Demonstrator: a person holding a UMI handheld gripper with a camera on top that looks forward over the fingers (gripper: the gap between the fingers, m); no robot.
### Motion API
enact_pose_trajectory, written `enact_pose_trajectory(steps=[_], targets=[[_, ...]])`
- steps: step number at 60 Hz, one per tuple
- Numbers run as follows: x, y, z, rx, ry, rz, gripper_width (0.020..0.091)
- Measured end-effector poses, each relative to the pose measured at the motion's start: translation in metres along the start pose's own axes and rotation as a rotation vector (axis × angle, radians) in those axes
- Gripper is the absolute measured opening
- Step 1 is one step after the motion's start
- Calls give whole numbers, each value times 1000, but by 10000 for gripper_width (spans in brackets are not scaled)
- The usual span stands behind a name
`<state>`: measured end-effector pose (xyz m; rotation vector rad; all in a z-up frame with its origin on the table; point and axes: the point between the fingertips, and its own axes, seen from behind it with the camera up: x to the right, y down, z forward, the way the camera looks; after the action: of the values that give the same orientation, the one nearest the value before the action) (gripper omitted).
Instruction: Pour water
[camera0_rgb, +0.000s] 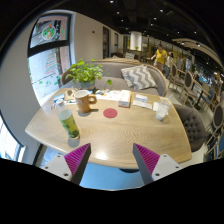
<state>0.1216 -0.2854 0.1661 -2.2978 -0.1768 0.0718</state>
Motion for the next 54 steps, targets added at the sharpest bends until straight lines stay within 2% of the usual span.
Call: enact_pose_trajectory(steps=[9, 19, 27, 38, 42, 44, 47, 49, 54], targets=[[-76, 6, 19, 13, -46, -5, 851], [-143, -9, 63, 74, -71, 14, 853], [-176, -26, 111, 126, -61, 24, 856], [-196, -38, 172, 141, -29, 41, 846], [-197, -40, 189, 145, -8, 46, 805], [-197, -40, 196, 146, -2, 50, 755], [-196, -43, 203, 154, 14, 56, 642], [-195, -45, 206, 159, 23, 59, 534], [-193, -48, 208, 168, 36, 60, 510]])
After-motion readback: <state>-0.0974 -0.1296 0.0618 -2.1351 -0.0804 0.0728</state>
